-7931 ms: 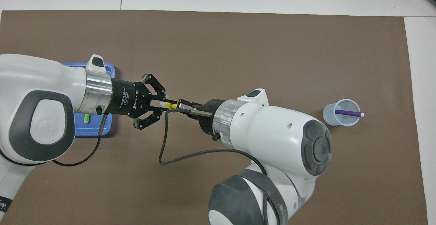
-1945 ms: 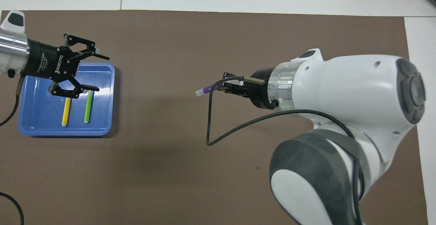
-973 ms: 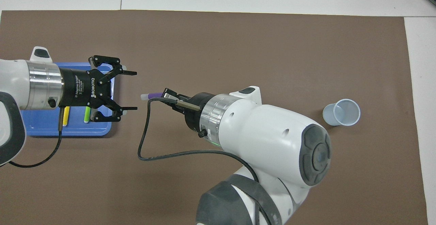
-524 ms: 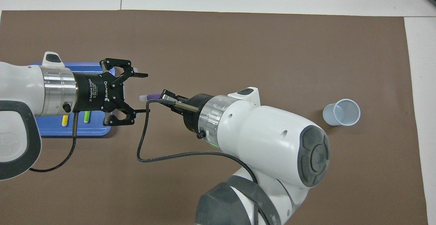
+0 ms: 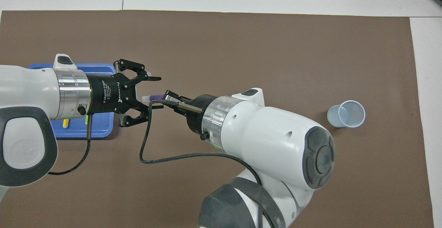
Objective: Right arm passes pens to left for tray arrangement
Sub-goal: 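Close the left gripper on the purple pen, open the right gripper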
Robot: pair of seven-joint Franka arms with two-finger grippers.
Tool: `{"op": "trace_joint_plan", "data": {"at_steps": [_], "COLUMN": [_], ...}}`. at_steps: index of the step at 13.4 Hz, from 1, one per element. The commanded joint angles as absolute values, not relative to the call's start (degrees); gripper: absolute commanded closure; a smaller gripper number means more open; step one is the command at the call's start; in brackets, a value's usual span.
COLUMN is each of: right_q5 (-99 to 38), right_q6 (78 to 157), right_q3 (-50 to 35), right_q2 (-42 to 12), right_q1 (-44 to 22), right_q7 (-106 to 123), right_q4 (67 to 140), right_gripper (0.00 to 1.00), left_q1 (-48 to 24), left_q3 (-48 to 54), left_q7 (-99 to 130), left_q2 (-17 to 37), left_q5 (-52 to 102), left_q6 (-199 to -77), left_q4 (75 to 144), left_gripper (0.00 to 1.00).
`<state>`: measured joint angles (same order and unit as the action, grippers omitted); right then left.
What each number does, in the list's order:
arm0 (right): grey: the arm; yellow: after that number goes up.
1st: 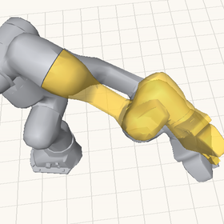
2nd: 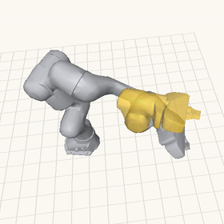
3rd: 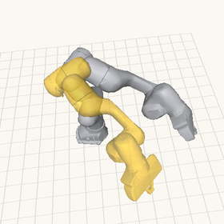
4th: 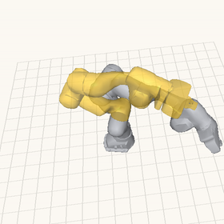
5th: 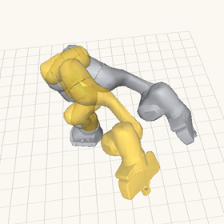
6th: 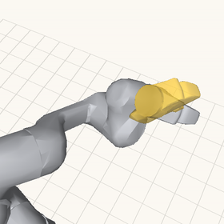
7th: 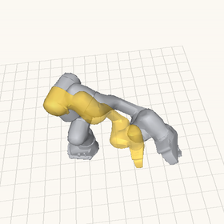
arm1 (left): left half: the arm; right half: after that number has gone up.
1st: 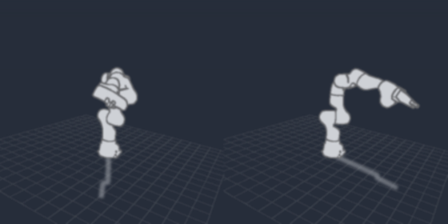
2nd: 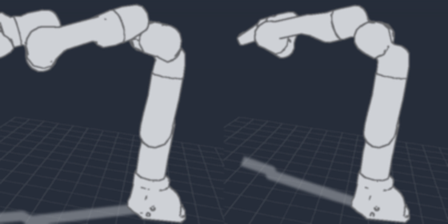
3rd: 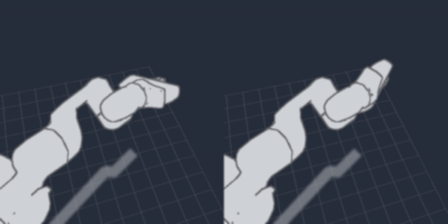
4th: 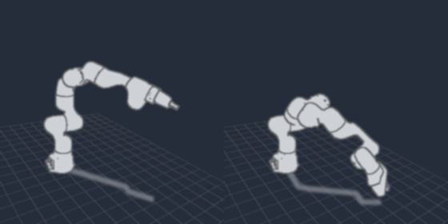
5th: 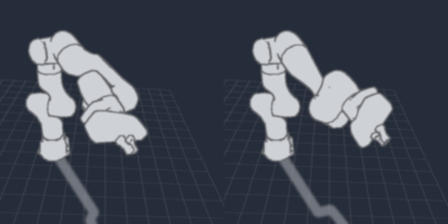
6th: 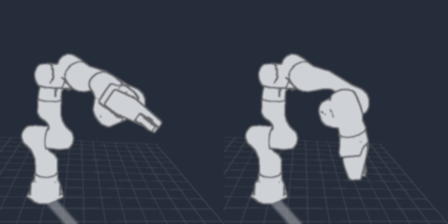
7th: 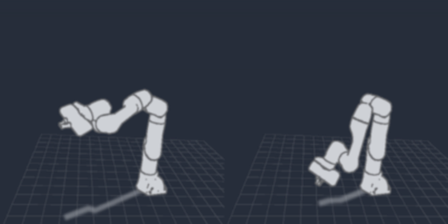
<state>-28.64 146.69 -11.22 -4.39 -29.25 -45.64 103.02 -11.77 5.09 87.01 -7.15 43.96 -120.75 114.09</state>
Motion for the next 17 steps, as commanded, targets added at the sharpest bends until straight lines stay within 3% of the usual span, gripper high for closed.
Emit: {"op": "trace_joint_plan", "data": {"at_steps": [1, 2, 3, 13, 15, 16, 17], "right_q5": [-30.1, -30.1, -30.1, -30.2, -30.1, -30.0, -29.4], "right_q6": [147.7, 147.7, 147.7, 147.2, 146.9, 146.5, 145.6], "right_q3": [-11.2, -11.2, -11.2, -11.2, -11.1, -11.0, -10.9], "right_q2": [-4.3, -4.3, -4.3, -4.4, -4.5, -4.4, -4.4], "right_q1": [-29.3, -29.3, -29.3, -28.4, -28.2, -28.2, -27.7], "right_q7": [-45.8, -45.8, -45.8, -45.8, -45.4, -45.0, -45.0], "right_q4": [103.3, 103.3, 103.3, 103.0, 102.9, 102.9, 102.9], "right_gripper": [1.0, 1.0, 1.0, 1.0, 0.15, 0.0, 0.0], "left_q1": [-12.6, -12.6, -12.6, -12.5, -12.0, -11.3, -10.0], "left_q3": [4.6, 4.6, 4.5, 4.5, 4.4, 4.1, 4.0], "left_q7": [87.9, 88.5, 88.6, 86.0, 81.4, 77.0, 71.9], "left_q2": [-8.9, -9.0, -9.0, -9.0, -9.1, -9.2, -9.6], "left_q5": [44.7, 44.7, 44.6, 44.0, 43.9, 43.8, 43.8], "left_q6": [-122.1, -122.0, -121.9, -120.5, -119.6, -117.8, -115.4], "left_q4": [116.2, 116.2, 116.2, 116.0, 116.0, 116.0, 115.9], "left_gripper": [0.55, 0.67, 0.99, 1.0, 1.0, 1.0, 1.0]}}
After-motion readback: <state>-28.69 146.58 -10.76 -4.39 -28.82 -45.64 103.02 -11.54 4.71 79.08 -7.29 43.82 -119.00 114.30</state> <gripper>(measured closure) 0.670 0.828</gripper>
